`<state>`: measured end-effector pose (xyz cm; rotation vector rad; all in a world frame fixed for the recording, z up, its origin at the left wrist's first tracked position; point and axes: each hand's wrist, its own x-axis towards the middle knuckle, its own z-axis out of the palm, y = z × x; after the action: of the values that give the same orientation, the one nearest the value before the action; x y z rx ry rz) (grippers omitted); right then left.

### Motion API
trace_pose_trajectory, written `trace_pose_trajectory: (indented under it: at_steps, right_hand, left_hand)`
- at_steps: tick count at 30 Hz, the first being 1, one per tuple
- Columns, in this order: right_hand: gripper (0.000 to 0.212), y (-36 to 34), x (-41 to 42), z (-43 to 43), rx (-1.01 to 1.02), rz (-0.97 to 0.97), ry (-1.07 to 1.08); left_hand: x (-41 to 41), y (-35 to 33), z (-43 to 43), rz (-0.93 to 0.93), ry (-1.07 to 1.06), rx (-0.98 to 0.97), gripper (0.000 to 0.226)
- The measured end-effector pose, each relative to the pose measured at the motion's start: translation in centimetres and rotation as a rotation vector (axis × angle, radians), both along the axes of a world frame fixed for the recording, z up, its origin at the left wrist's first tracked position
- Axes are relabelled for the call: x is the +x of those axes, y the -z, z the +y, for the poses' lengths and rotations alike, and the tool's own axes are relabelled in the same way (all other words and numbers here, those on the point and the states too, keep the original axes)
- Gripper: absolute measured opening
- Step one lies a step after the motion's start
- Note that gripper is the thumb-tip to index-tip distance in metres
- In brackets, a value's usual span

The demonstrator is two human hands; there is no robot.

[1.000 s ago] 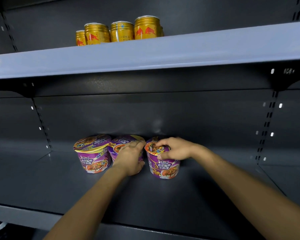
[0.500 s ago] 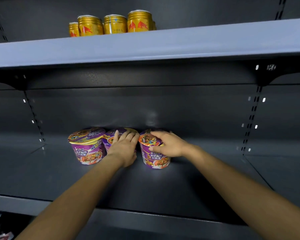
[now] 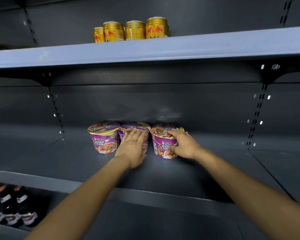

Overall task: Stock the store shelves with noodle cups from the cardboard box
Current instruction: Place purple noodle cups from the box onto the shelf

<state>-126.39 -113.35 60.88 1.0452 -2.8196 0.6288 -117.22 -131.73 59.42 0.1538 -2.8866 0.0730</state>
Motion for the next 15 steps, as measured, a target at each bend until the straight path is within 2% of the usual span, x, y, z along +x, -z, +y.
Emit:
trace_pose_trajectory:
  at_steps: [5,15]
  right_hand:
    - [0.067,0.1,3.7,-1.0,0.002,0.028,-0.055]
    - [0.065,1.0,13.0,-2.6,0.025,-0.051,-0.151]
  left_hand:
    - [3.4,0.4,0.3,-0.009,0.023,0.043,0.083]
    - [12.3,1.9,0.6,0.006,0.032,0.149,0.079]
